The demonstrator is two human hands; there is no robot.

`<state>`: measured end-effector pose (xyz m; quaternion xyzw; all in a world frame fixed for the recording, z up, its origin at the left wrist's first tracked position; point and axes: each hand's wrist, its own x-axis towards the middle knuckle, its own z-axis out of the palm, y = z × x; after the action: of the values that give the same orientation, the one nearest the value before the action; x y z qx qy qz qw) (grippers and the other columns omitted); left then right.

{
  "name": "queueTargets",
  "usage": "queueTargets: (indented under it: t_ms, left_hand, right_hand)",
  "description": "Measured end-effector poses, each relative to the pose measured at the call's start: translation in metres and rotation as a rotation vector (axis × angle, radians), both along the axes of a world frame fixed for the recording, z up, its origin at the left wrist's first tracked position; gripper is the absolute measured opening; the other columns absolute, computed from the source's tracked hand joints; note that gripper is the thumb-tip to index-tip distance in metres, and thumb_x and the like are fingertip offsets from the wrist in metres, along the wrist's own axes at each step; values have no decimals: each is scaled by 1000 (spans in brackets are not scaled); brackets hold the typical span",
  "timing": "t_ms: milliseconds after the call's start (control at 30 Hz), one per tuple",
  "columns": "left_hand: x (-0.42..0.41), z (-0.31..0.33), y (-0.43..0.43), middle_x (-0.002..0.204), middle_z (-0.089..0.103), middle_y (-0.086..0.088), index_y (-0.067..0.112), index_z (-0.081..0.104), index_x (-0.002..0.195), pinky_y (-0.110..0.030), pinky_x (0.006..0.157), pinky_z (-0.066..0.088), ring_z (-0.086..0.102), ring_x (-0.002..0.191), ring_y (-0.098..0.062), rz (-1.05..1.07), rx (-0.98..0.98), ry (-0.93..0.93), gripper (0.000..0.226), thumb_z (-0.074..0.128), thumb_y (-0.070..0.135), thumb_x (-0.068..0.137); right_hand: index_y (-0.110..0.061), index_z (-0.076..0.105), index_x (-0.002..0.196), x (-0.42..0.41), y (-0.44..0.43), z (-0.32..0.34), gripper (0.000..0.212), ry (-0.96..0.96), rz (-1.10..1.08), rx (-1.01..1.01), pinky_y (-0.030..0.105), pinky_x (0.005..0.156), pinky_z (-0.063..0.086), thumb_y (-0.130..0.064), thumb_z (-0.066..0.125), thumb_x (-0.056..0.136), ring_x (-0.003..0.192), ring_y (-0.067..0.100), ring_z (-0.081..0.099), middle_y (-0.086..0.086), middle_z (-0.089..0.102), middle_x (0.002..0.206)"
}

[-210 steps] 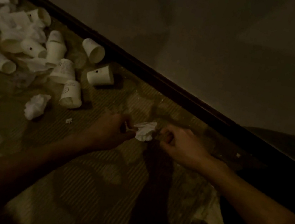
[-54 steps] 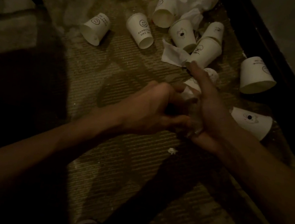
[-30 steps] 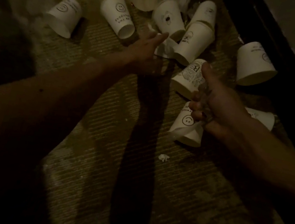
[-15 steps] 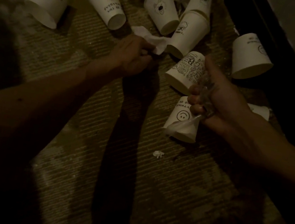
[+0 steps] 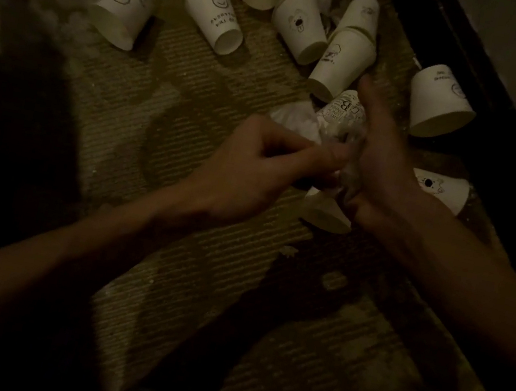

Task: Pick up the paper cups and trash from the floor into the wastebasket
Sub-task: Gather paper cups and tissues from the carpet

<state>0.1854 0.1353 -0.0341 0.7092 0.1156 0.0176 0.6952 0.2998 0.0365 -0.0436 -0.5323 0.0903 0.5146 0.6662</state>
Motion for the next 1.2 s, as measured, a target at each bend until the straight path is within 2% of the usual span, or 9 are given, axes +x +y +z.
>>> queueTargets:
  t_ms: [233,367,500,567,633,767,967,1067,1200]
  left_hand:
    - [15,8,-17,68,67,-16,4,67,69,-28,60,53,65,67,-29,29,-268,104,59,39,47,98]
    - [22,8,-25,69,64,-20,-1,62,66,-25,55,48,58,67,-28,-60,-391,212,80,19,58,99]
    - [26,0,-33,76,64,-22,-2,60,75,-25,53,47,59,65,-27,-78,-309,200,80,14,58,101]
    - [26,-6,-36,82,67,-20,-3,63,82,-28,57,51,62,65,-24,-78,-266,206,82,13,58,101]
    - [26,-12,-36,92,71,-17,0,68,88,-31,66,55,66,73,-25,-89,-241,246,84,13,63,98]
    - [27,-23,-31,94,74,-4,17,74,97,-27,62,55,68,75,-17,-38,-161,278,64,24,58,101]
    - [32,-55,-21,96,62,18,26,68,107,-20,71,46,60,88,1,84,447,171,20,56,39,99]
    - [33,-73,-19,115,58,10,21,58,126,-16,67,42,59,99,-7,38,503,285,41,64,43,93]
    - [35,-93,-16,136,55,-4,21,39,146,-28,82,50,57,110,-13,-13,386,393,71,68,49,87]
  right_hand:
    - [-10,65,109,-7,-12,7,59,-85,65,20,33,72,48,-62,40,95,93,25,62,8,69,99]
    - [-10,62,109,-6,-25,4,63,-59,44,50,33,73,44,-66,36,95,109,33,52,16,54,117]
    - [-7,67,120,-9,-32,-1,65,-127,-43,-67,41,98,43,-63,45,93,121,37,59,23,62,127]
    - [1,67,110,-8,-33,-2,67,-243,-93,-195,37,75,47,-62,52,91,90,38,67,33,62,114]
    - [-3,67,85,-2,-34,-5,54,-385,-186,-294,28,56,50,-57,61,88,58,19,64,14,69,78]
    - [-15,65,73,13,-44,-16,46,-599,-204,-521,24,61,55,-59,62,86,65,8,69,-9,70,63]
    - [-10,62,80,16,-60,-45,48,-618,-61,-646,22,46,42,-57,56,90,63,14,57,-4,63,67]
    - [-12,53,58,9,-67,-59,49,-654,-65,-644,22,42,39,-49,64,89,47,13,56,-7,56,46]
    - [-15,60,76,-2,-68,-76,35,-682,-12,-678,19,42,40,-48,65,88,56,9,61,-5,65,64]
